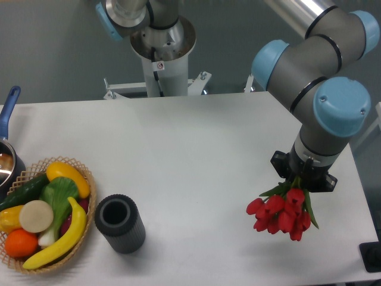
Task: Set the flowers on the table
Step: 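Move the gripper holding the red tulips down toward the table surface, then lower the red tulips onto the table and open the gripper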
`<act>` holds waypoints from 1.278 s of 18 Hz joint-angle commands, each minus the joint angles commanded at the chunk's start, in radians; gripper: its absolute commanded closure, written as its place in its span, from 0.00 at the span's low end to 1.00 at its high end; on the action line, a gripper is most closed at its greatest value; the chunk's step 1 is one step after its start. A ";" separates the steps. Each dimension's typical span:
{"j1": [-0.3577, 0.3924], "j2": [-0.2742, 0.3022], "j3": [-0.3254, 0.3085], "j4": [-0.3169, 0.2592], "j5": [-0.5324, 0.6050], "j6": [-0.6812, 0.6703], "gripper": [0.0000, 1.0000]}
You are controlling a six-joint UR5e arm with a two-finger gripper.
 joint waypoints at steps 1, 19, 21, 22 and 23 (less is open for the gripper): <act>-0.002 0.000 -0.005 0.002 0.002 0.000 0.85; -0.029 0.034 -0.287 0.235 0.005 0.000 0.81; -0.031 0.035 -0.307 0.242 0.003 -0.002 0.77; -0.031 0.032 -0.313 0.244 0.003 0.000 0.74; -0.032 0.029 -0.313 0.244 0.003 0.002 0.69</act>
